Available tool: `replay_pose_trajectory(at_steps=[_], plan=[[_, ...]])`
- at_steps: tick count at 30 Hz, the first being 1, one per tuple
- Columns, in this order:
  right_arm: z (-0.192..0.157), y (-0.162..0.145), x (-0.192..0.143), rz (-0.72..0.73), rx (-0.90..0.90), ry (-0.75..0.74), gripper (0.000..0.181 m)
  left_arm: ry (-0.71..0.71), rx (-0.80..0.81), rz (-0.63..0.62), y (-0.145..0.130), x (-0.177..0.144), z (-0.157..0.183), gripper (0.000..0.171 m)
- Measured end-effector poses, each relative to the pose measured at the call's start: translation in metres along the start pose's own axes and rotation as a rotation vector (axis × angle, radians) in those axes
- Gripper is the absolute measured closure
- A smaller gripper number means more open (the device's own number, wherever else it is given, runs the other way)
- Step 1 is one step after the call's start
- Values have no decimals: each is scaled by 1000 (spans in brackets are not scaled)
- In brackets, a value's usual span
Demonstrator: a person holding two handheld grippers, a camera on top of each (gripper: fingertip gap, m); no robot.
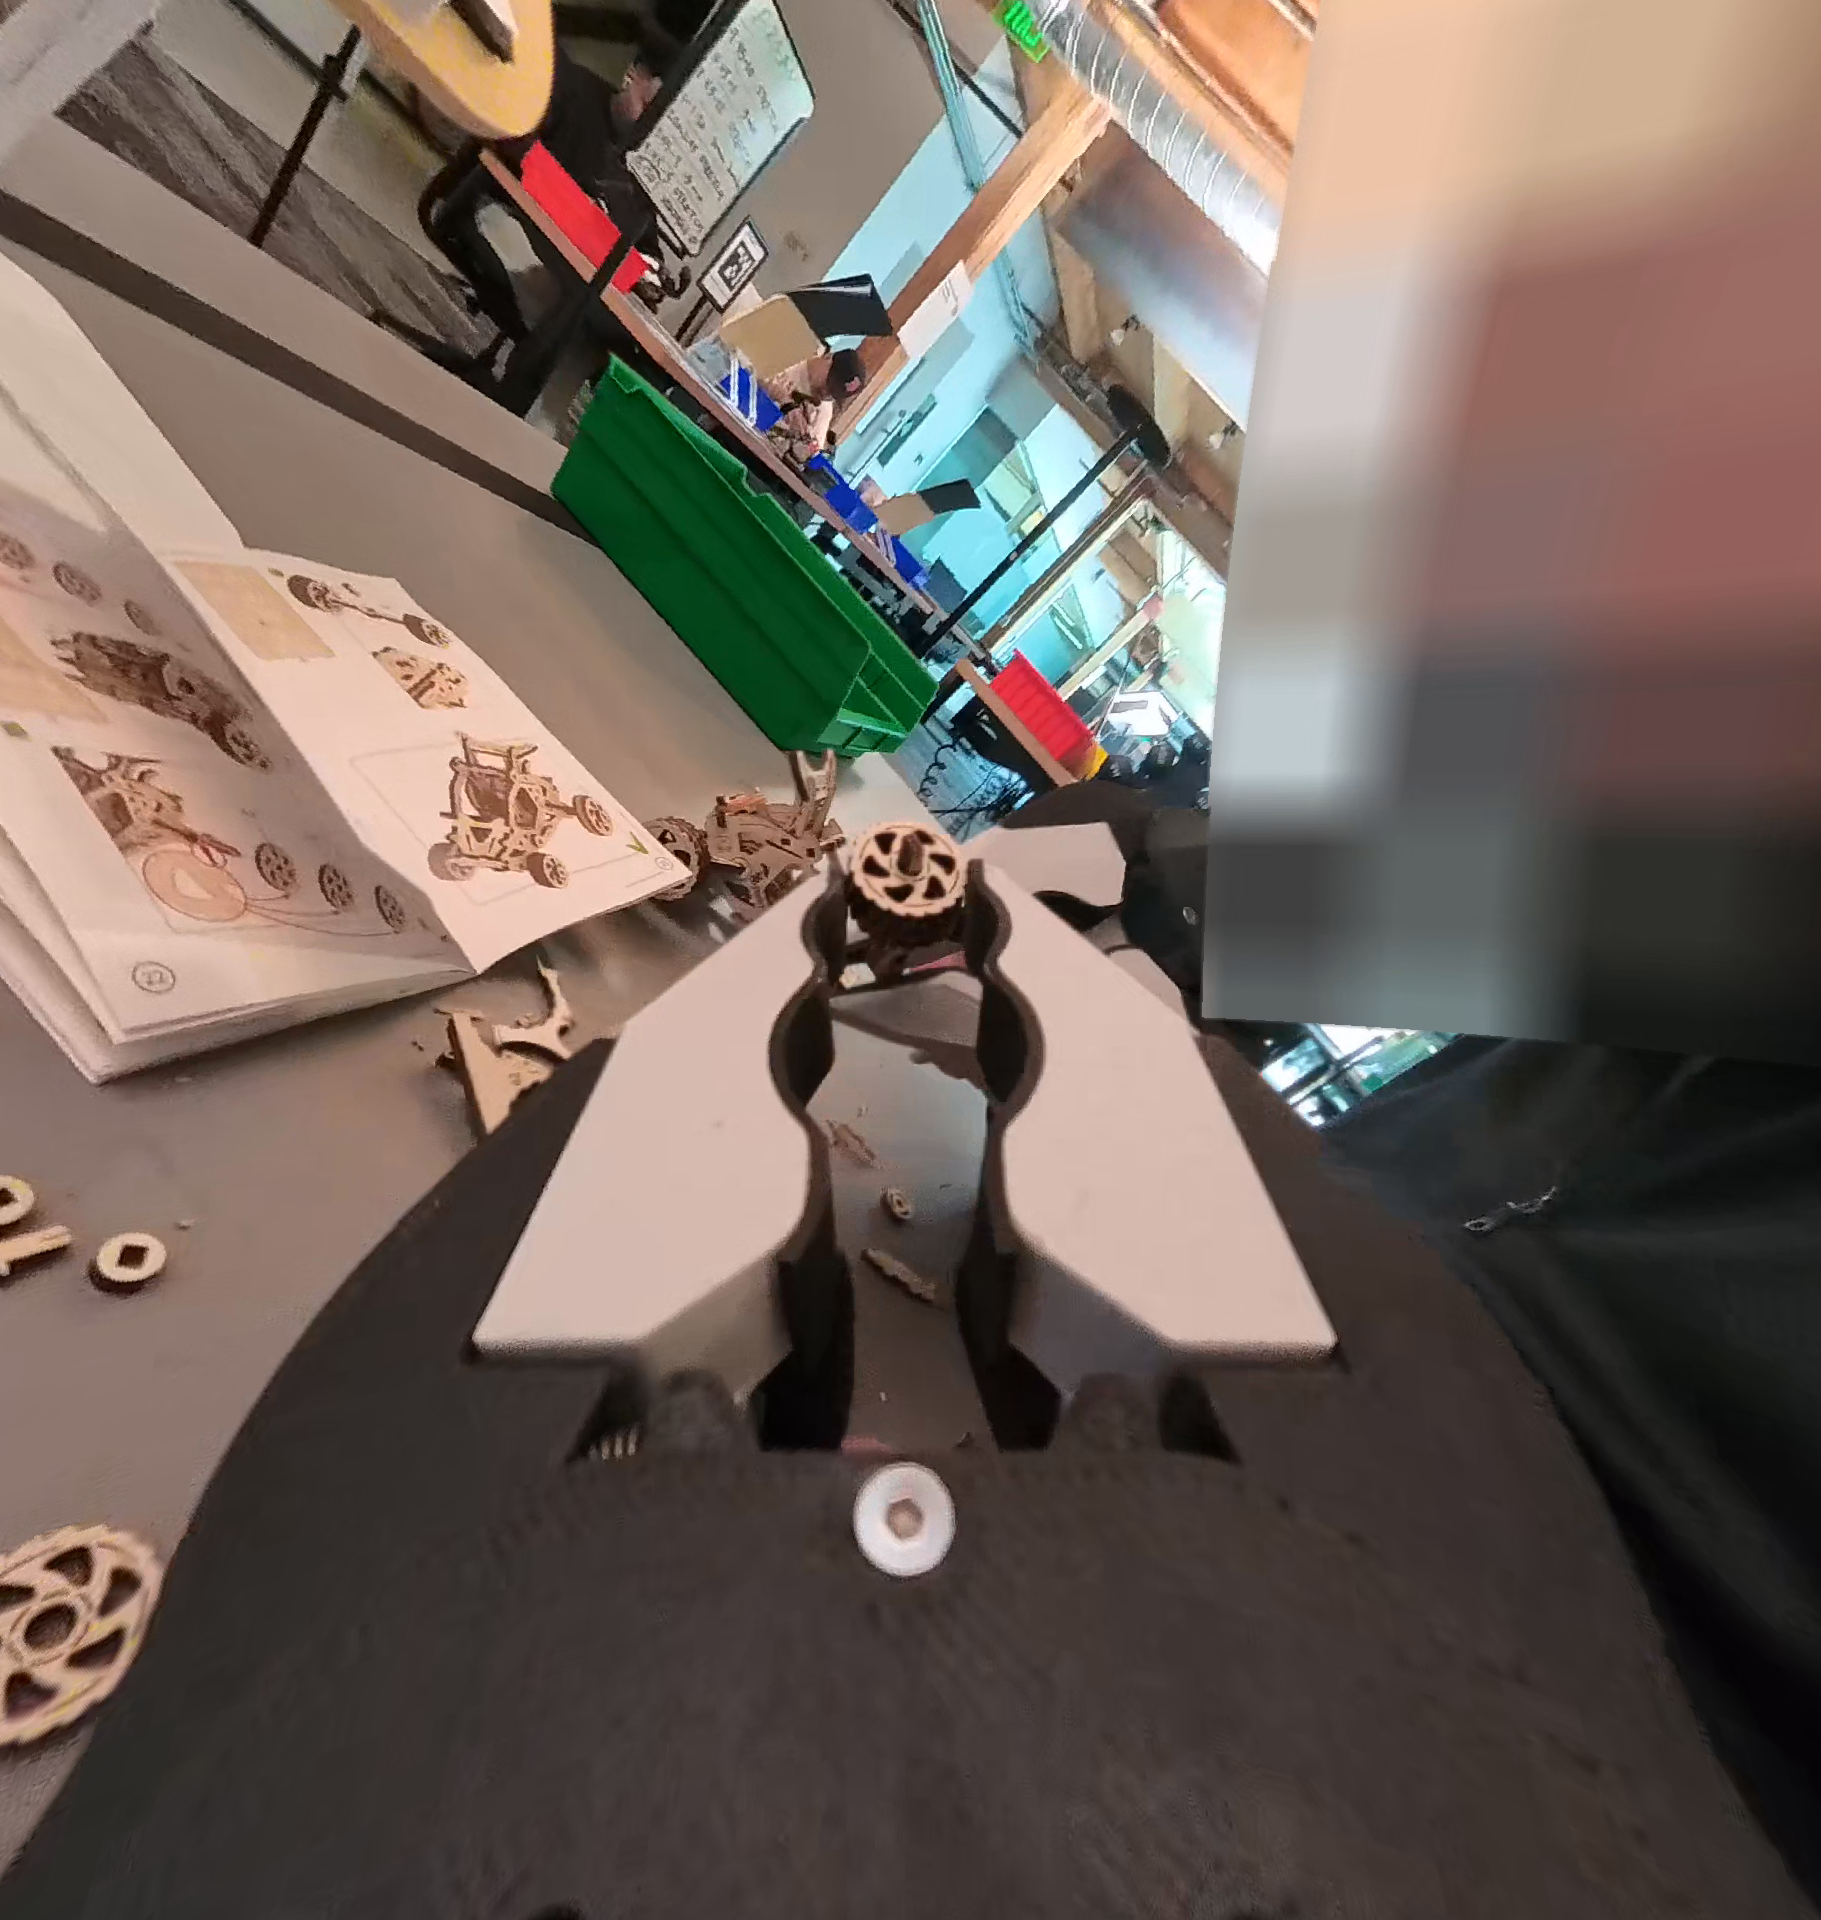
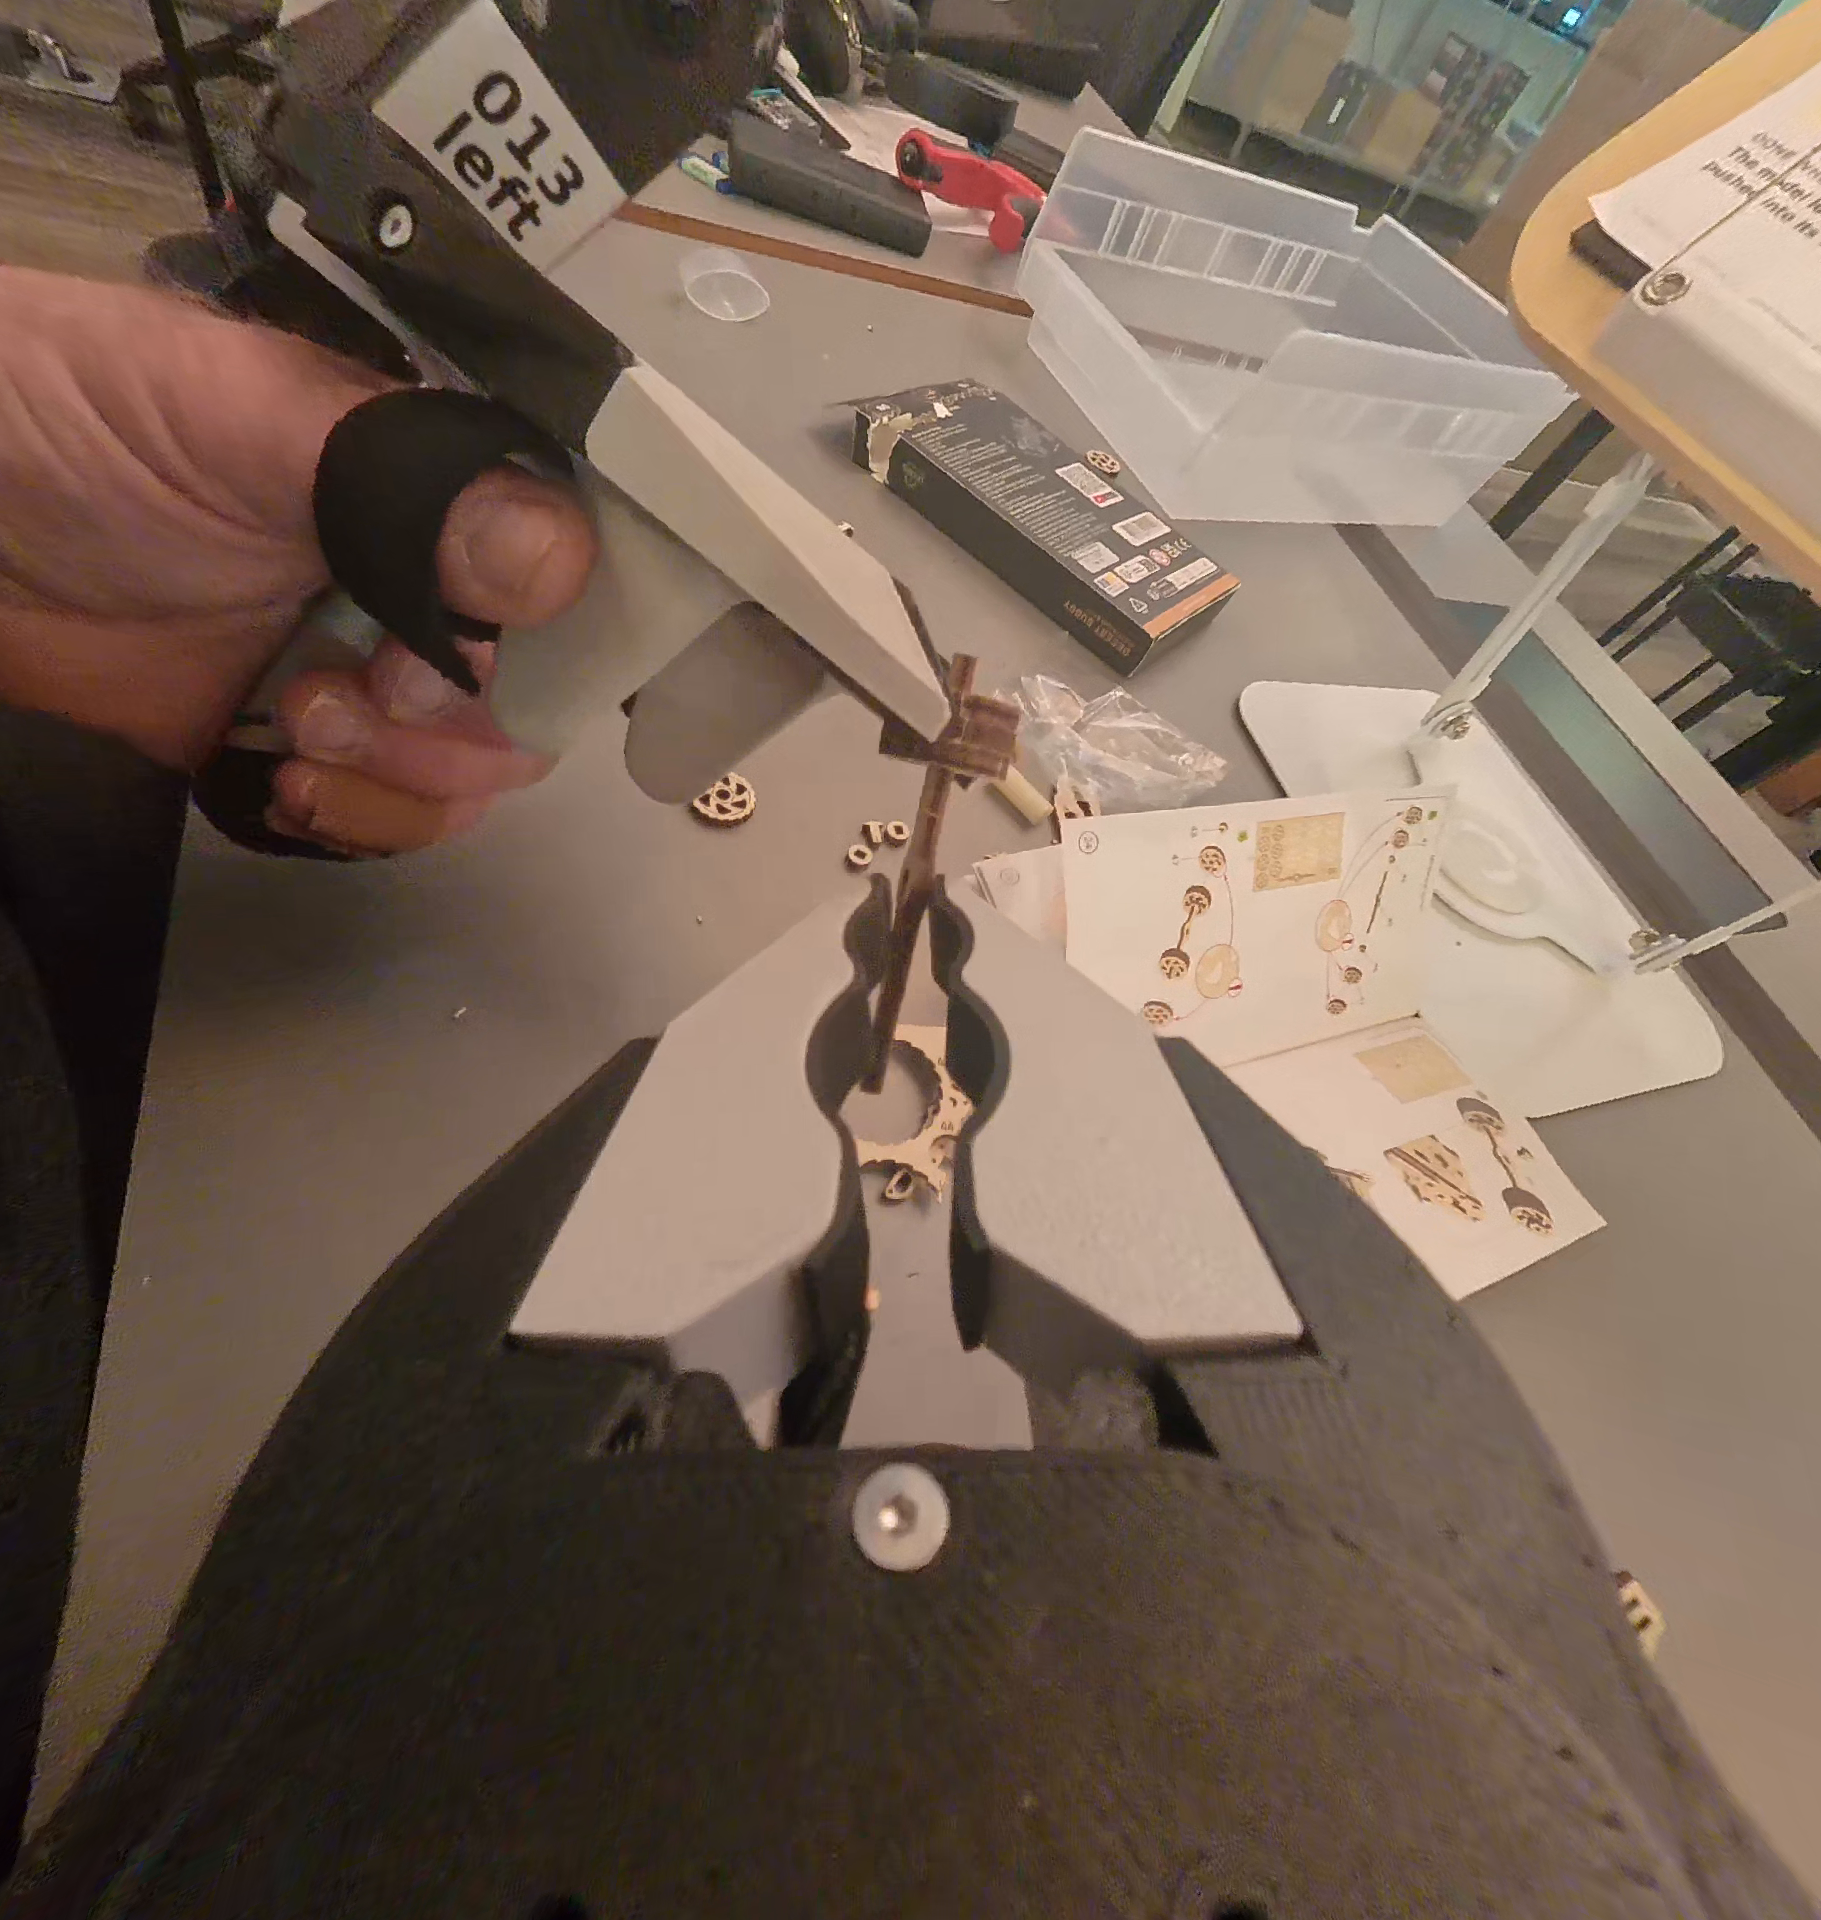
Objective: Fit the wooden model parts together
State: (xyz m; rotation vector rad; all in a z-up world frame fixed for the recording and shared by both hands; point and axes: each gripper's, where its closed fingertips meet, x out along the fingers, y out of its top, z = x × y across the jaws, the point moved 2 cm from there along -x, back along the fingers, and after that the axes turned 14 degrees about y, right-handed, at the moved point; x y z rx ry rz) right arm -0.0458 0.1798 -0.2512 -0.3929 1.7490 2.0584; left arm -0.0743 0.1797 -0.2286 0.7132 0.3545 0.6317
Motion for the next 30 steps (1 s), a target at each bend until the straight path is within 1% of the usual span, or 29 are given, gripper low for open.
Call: replay_pose_trajectory(at_steps=[4, 8, 12, 14, 16, 18, 20, 21, 23, 25, 27, 28, 30], plan=[[2, 0, -3, 25, 48, 19, 181, -2, 12, -3, -2, 0, 1, 152], [0, -2, 0, 43, 89, 69, 181, -11, -14, -26, -4, -2, -1, 152], [-4, -2, 1, 48, 86, 85, 181, 12, 38, 0, 1, -9, 1, 149], [-8, 1, 3, 65, 87, 107, 181, 27, 77, -36, -5, -8, 2, 151], [-8, 0, 4, 60, 86, 113, 181, 32, 85, -43, -7, -10, 3, 146], [-6, -3, 3, 62, 104, 115, 181, 52, 114, -19, -2, -19, 1, 142], [-2, -8, 2, 57, 124, 113, 181, 112, 170, -24, 3, -31, -8, 140], [-2, -9, 2, 64, 136, 119, 181, 169, 215, -38, 6, -38, -17, 140], [0, -13, 2, 60, 150, 121, 181, 323, 351, -89, 12, -54, -42, 146], [1, -14, 2, 60, 155, 122, 181, 525, 530, -216, 12, -70, -77, 152], [1, -17, 4, 45, 156, 123, 181, 672, 664, -355, 9, -82, -106, 152], [0, -18, 5, 38, 153, 124, 181, 736, 704, -415, 7, -87, -120, 152], [-1, -20, 7, 32, 153, 129, 181, 772, 704, -495, 2, -91, -136, 153]])
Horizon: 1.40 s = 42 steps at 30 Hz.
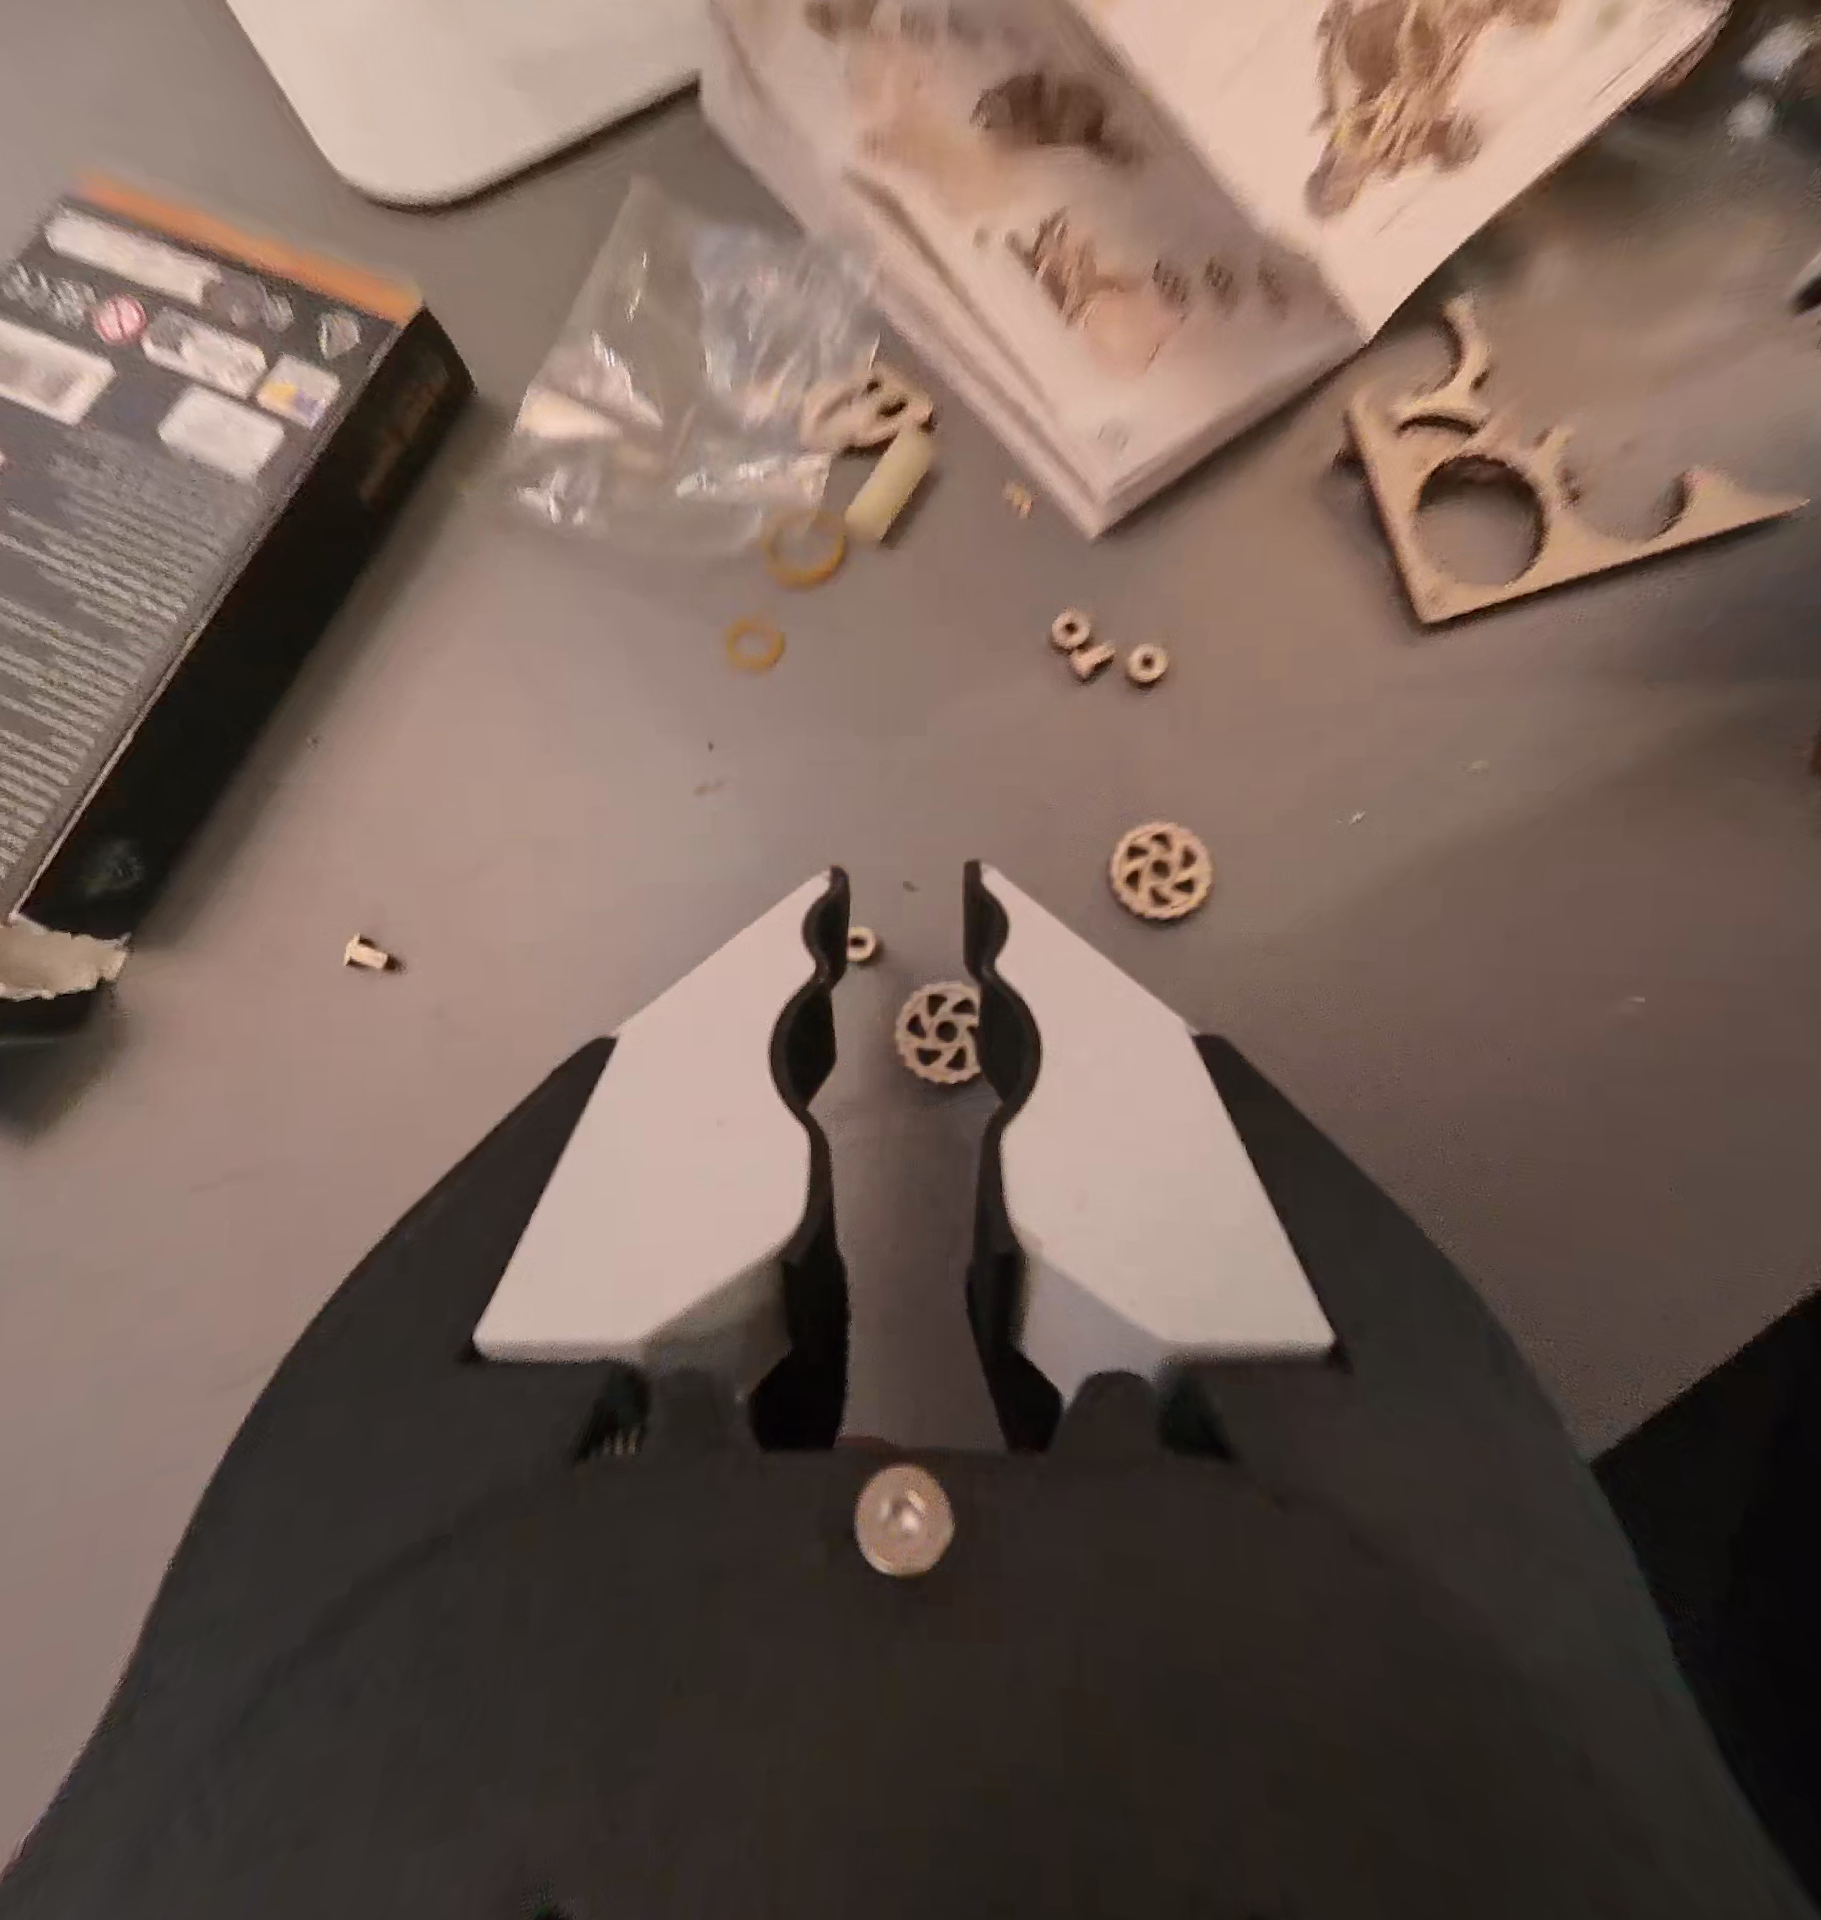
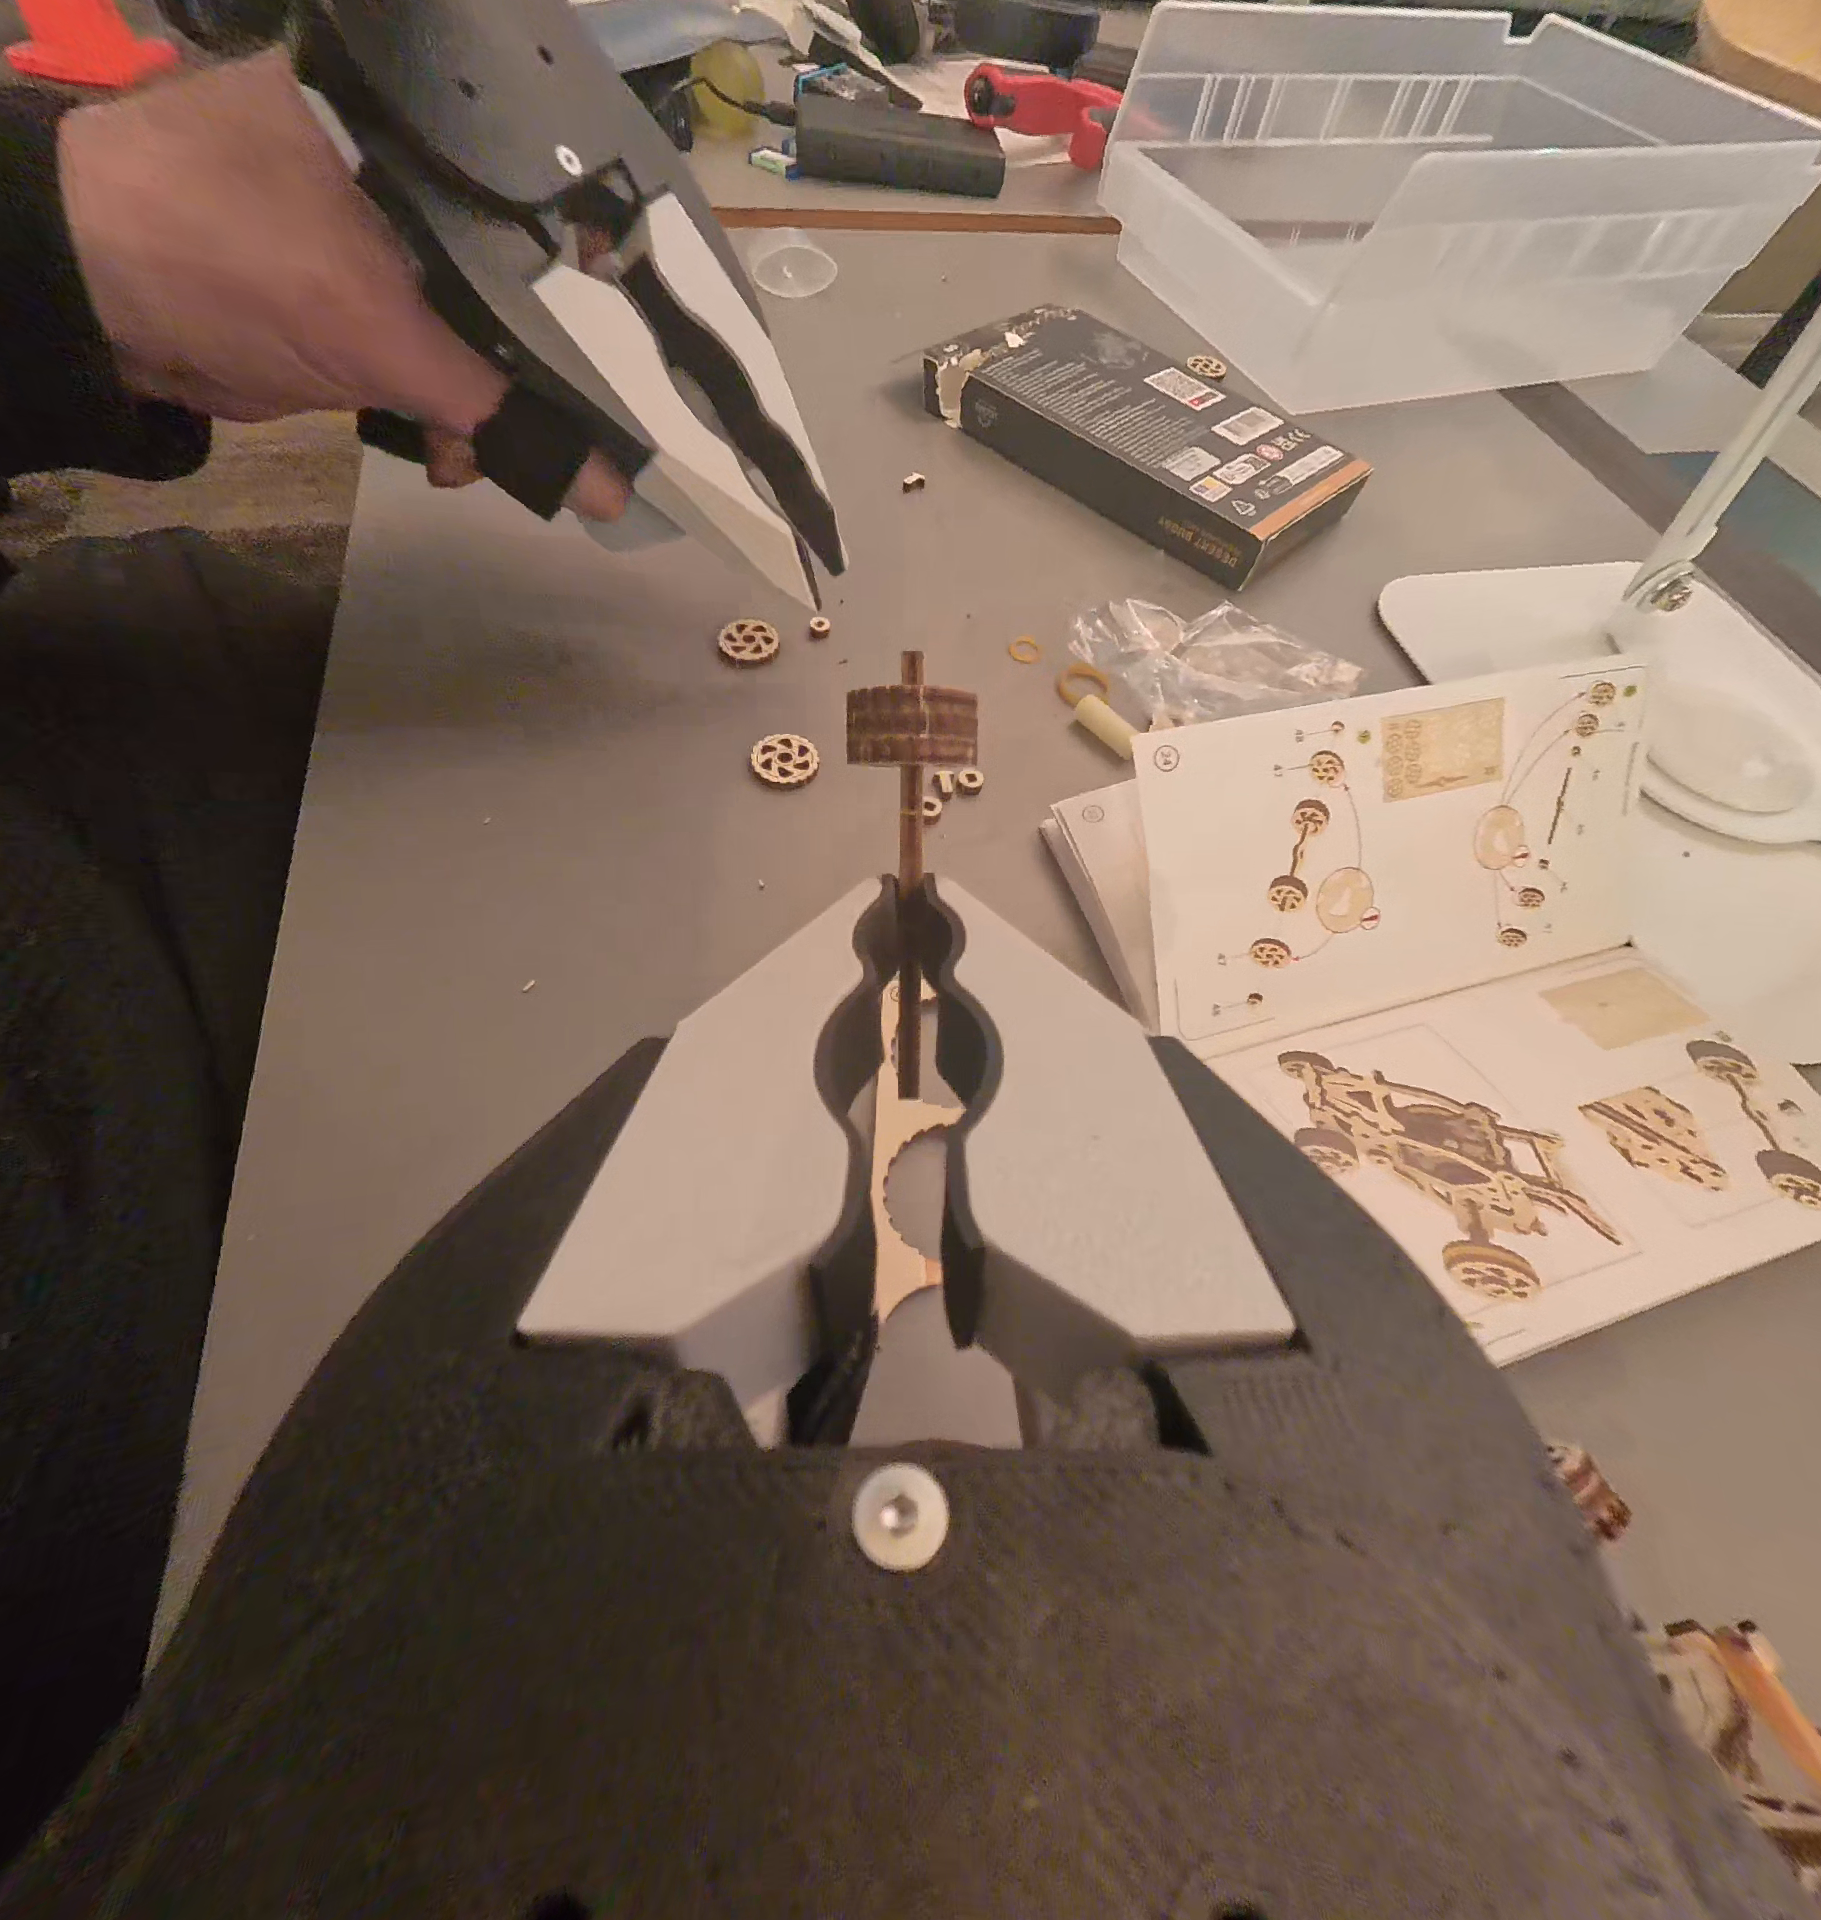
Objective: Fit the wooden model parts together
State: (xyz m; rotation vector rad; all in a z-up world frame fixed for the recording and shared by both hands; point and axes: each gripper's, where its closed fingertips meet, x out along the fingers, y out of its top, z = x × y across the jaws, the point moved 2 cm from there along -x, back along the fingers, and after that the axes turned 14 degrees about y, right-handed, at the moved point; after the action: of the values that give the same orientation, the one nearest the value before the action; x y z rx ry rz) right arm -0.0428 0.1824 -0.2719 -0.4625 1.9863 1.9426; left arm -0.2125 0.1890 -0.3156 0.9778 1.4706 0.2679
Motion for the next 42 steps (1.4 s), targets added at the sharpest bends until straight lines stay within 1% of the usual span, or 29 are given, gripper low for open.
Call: replay_pose_trajectory(at_steps=[3, 5, 8, 13, 16, 18, 22, 24, 25, 26, 28, 30, 34, 37, 42], plan=[[1, -2, 1, -6, 1, -2, 181, 60, 63, -77, -13, 11, -7, 157], [1, -3, 1, -7, 5, 1, 181, 81, 69, -118, -19, 14, -9, 161], [1, -3, 2, -7, 5, 5, 181, 67, 51, -113, -20, 15, -8, 167], [0, -4, 3, -12, 7, 8, 181, 77, 38, -98, -20, 15, -9, 167], [2, -5, 3, -12, 14, 4, 181, 72, 5, -36, -11, 11, -11, 167], [3, -6, 3, -10, 19, 1, 181, 11, -17, 59, 8, 2, -2, 167], [4, -6, 3, -4, 21, 6, 181, -243, -61, 353, 68, -34, 45, 167], [4, -4, 3, 0, 9, -1, 181, -353, -62, 429, 85, -46, 66, 167], [4, -3, 2, 0, -1, -8, 181, -380, -80, 448, 90, -48, 71, 167], [4, -3, 1, 0, -11, -16, 181, -412, -119, 456, 93, -48, 73, 167], [4, -1, 0, 0, -37, -37, 181, -527, -246, 495, 99, -52, 78, 167], [3, 1, -1, -1, -59, -47, 181, -613, -343, 502, 100, -52, 85, 167], [2, 0, 0, -6, -58, -40, 181, -686, -455, 514, 97, -50, 88, 167], [1, -1, 1, -10, -55, -30, 181, -711, -477, 500, 93, -48, 92, 167], [-3, -1, 4, 11, -7, 35, 181, -825, -650, 523, 92, -48, 89, 167]])
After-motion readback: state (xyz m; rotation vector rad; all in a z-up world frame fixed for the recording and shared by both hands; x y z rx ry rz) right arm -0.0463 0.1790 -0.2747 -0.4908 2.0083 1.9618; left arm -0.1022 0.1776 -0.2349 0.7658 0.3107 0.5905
